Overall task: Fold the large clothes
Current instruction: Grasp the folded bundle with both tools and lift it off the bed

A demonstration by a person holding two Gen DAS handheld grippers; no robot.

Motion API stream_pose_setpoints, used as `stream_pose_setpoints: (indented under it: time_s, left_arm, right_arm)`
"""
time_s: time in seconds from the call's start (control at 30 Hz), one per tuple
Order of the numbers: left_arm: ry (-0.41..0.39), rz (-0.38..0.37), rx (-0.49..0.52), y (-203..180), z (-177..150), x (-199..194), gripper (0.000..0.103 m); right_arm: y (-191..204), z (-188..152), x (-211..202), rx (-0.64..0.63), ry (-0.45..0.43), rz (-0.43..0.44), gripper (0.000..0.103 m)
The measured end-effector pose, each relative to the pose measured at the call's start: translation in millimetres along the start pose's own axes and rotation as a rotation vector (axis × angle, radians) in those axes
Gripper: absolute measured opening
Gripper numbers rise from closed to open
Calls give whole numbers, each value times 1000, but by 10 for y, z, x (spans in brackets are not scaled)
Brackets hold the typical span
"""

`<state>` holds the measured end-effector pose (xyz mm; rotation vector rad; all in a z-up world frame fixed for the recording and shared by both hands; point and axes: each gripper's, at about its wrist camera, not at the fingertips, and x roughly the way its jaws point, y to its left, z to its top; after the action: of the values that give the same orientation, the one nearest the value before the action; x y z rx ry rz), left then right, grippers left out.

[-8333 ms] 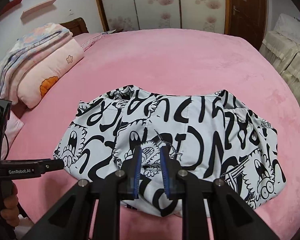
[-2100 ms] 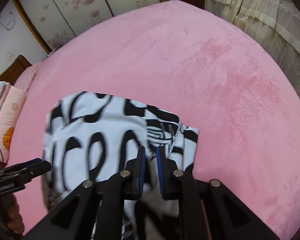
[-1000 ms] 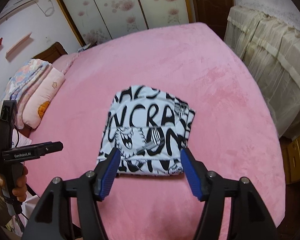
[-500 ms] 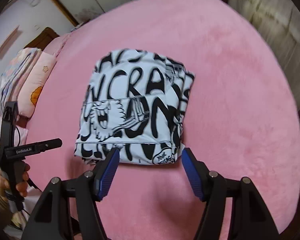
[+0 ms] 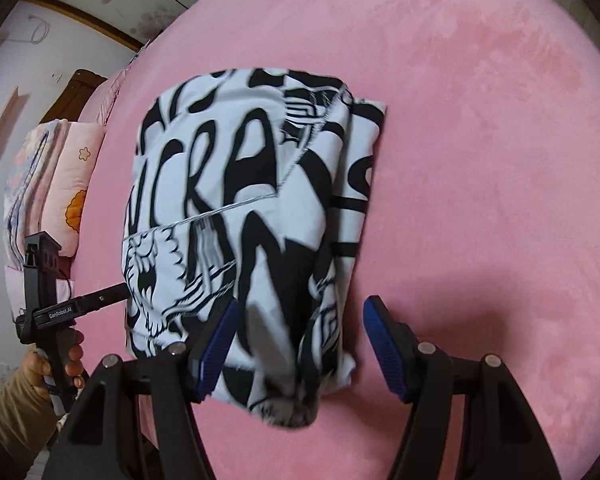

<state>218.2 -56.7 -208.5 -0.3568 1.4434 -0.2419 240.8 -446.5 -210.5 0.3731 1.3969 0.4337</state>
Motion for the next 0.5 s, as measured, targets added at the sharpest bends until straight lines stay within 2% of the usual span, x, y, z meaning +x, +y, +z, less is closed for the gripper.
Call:
stream_pose_setpoints:
  time_s: [0.13,0.3,0.4,0.5]
  left_arm:
    - [26,-62,45,26,97,106,79]
    - [55,-148,65,79,158,189,79]
    - [52,-188,69,83,158,175,79]
    - [50,-244,53,130,148,136,78]
  right_arm:
    - [-133,100,173,15,24,11,65]
    - [-258,234,327,49,26,111,65]
    - [-297,298,424,66,45,170,68]
    - [-285,319,472,53,53,193,75]
